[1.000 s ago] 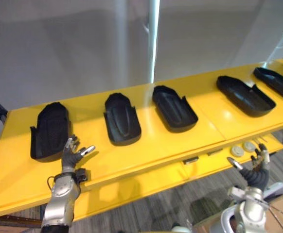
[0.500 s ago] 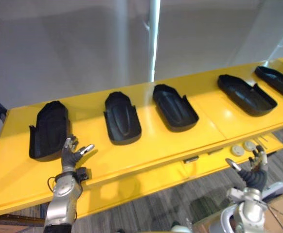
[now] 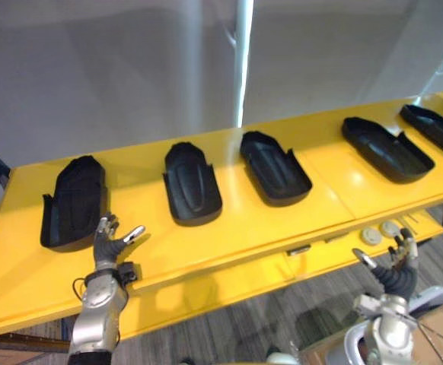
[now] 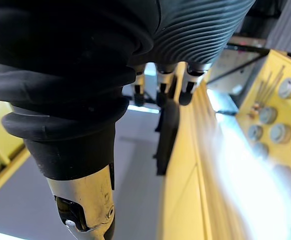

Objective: Walk over and take plastic housings, then place them on the shelf

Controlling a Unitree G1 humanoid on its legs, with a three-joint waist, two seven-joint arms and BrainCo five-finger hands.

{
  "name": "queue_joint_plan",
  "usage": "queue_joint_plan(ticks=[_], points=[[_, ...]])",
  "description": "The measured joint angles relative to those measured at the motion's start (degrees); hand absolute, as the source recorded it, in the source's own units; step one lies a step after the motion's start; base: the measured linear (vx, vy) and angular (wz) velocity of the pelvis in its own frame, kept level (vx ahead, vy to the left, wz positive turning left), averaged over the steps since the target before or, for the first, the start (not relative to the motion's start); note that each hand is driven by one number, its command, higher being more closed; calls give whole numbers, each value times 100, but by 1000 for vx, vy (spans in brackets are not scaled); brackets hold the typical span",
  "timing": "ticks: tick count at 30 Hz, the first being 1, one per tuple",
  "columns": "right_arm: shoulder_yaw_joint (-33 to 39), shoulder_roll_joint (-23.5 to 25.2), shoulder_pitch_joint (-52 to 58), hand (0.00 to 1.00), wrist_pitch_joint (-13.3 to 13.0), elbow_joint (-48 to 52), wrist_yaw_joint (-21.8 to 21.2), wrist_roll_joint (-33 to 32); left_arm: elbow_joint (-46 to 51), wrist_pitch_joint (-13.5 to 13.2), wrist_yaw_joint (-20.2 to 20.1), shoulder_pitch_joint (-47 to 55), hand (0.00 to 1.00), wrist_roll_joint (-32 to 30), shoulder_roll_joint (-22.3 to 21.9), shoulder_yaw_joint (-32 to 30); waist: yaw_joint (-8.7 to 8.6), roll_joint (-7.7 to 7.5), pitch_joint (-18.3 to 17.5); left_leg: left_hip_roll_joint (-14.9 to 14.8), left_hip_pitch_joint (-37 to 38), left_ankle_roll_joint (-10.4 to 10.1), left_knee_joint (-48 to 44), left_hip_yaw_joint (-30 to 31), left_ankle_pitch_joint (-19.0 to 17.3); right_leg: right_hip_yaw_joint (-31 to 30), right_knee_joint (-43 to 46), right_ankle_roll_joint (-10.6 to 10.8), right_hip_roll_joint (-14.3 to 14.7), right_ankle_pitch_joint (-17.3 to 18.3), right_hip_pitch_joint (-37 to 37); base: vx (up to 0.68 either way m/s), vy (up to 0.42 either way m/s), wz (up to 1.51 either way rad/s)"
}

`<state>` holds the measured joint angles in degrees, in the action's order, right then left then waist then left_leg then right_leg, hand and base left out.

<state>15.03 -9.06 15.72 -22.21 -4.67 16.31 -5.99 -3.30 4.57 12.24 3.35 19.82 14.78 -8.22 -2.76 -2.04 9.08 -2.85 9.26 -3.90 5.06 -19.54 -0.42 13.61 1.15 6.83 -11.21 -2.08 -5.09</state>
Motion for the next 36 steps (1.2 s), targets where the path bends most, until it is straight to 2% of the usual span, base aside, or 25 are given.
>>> queue_joint_plan(ticks=[3,5,9,11,13,14,16,20,22,23,24,26,27,29,30,32,33,35,36], points=[[0,0,-6,0,0,0,-5,0,7,-105,-270,36,0,19,0,-1,-22,-4,2,-6,-24,-6,-1,18,19,30,-2,0,4,0,7,-4,0,5],[0,0,-32,0,0,0,-9,0,106,-214,-646,149,0,85,-1,48,-26,-2,1,-7,-24,-7,-1,17,21,30,-2,0,5,-1,6,0,0,0],[-7,0,-48,0,0,2,-2,0,489,-429,-1225,361,0,583,-1,278,-24,-2,1,-7,-24,-8,-2,18,20,32,-2,0,4,-1,4,0,0,0],[-10,0,-83,0,0,4,7,1,782,-656,-1463,433,0,739,-3,361,-22,-2,2,-9,-25,-8,-2,20,20,35,-4,0,4,-1,3,0,0,0],[-52,0,-103,0,1,15,12,-1,1362,-1082,-1716,488,0,969,-3,387,-14,5,5,-8,-24,-8,-4,27,20,40,-10,1,4,-3,-6,0,0,0],[-73,2,-103,0,4,20,11,2,1511,-1204,-1756,494,0,1026,-3,386,-8,9,7,-8,-24,-8,-4,27,20,40,-12,2,4,-3,-8,0,0,0],[-184,6,-87,0,36,81,21,5,2062,-1620,-1834,544,0,1322,-20,347,21,46,13,-9,-23,-7,-5,39,20,48,-47,6,4,-19,-32,0,0,0],[-237,171,-70,0,88,160,29,21,2639,-2088,-1794,691,0,1411,-318,-110,31,134,-3,-20,-31,-6,-4,154,19,166,-119,18,-3,-35,-117,8,0,12],[-245,272,-62,0,104,160,28,21,2864,-2230,-1485,856,0,1290,-422,-413,49,174,-9,-24,-21,-7,-4,202,20,241,-179,19,-1,-35,-209,16,0,17],[-283,286,-60,0,139,169,22,21,2930,-2307,-1050,972,0,803,-430,-594,60,207,-29,-26,-29,-8,-4,251,21,297,-194,19,1,-34,-236,13,-5,20],[-293,296,-55,0,156,180,14,20,2939,-2313,-869,1017,0,516,-429,-707,58,220,-30,-25,-30,-11,-4,297,23,338,-211,19,0,-34,-267,14,-9,25],[-290,309,-12,0,261,194,-13,22,2945,-2229,-163,1130,0,-723,-420,-1089,136,253,-48,-28,-42,-16,-3,363,27,401,-255,17,9,-29,-311,12,-5,15],[-289,309,-11,0,272,195,-16,25,2945,-2160,35,1158,0,-1092,-412,-1187,171,268,-58,-29,-51,-18,-3,380,28,416,-260,15,9,-28,-313,12,-4,12],[-281,286,-15,0,313,194,-16,93,2922,-1811,584,1233,0,-2184,-289,-1563,182,307,-91,-17,-133,-13,-3,506,63,571,-273,1,2,-17,-327,19,-7,29],[-284,260,-21,0,330,194,-18,116,2896,-1674,702,1241,0,-2435,-186,-1639,193,311,-88,-17,-133,-13,-4,514,69,586,-276,-1,2,-16,-325,27,-2,26],[-287,108,-65,0,401,189,-17,106,2552,-1068,832,1237,0,-3334,483,-1828,210,328,-94,-15,-145,-18,-5,594,105,657,-279,-9,5,-10,-352,16,-3,15],[-289,46,-79,0,407,185,-19,93,2391,-952,845,1236,0,-3450,683,-1819,209,332,-97,-15,-143,-17,-5,602,106,662,-280,-10,5,-9,-357,-8,-1,8],[-288,-229,-111,0,422,167,-24,-73,1877,-517,592,1173,0,-3815,1290,-1791,205,338,-101,-13,-150,-15,-4,597,107,659,-281,-14,-2,-7,-348,0,0,0],[-288,-293,-110,0,437,164,-34,-113,1778,-443,493,1146,0,-3891,1405,-1783,205,337,-102,-12,-152,-15,-4,593,106,656,-281,-14,-3,-7,-342,0,0,0]])
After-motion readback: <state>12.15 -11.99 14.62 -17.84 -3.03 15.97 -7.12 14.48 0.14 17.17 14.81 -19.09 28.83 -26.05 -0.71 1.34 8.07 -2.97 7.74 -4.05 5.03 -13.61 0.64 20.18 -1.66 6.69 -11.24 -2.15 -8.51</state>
